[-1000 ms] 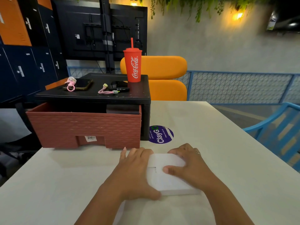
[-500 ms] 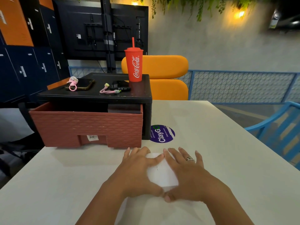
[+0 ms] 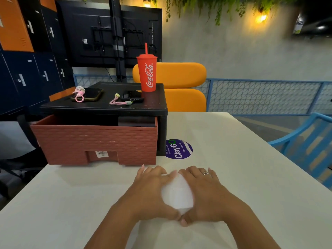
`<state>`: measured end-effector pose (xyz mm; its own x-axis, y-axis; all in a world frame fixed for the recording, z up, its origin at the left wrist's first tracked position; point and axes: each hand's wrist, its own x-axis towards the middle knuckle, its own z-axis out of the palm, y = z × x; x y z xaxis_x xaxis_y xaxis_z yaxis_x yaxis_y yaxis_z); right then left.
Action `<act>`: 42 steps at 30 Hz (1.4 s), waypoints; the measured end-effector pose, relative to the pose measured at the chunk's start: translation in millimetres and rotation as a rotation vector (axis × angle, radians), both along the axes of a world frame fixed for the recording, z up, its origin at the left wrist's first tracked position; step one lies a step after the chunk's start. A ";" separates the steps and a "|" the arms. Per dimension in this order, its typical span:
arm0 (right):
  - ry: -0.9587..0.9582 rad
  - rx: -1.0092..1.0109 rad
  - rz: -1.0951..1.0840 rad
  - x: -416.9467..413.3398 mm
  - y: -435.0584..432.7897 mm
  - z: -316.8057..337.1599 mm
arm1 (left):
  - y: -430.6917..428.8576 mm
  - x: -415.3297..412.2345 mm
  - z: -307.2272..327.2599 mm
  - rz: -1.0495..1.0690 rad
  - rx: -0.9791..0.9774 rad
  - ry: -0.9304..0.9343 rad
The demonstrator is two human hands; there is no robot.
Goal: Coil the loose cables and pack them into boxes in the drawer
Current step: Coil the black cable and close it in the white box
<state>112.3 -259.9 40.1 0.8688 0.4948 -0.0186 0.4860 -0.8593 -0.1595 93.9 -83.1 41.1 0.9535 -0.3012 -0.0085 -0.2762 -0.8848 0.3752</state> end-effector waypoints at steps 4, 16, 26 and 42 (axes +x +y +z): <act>0.006 -0.006 -0.008 -0.1 -0.4 0.1 | 7.0 1.3 -0.4 0.040 0.102 0.046; -0.011 -0.008 0.015 -2.9 1.6 3.5 | 8.2 2.3 -3.9 -0.023 -0.015 -0.051; 0.065 -0.065 0.021 1.6 5.0 -0.9 | -5.1 -1.5 -1.0 -0.014 0.103 0.021; 0.525 1.466 0.104 4.5 12.4 0.3 | -14.0 4.1 -8.6 0.021 -0.873 -0.021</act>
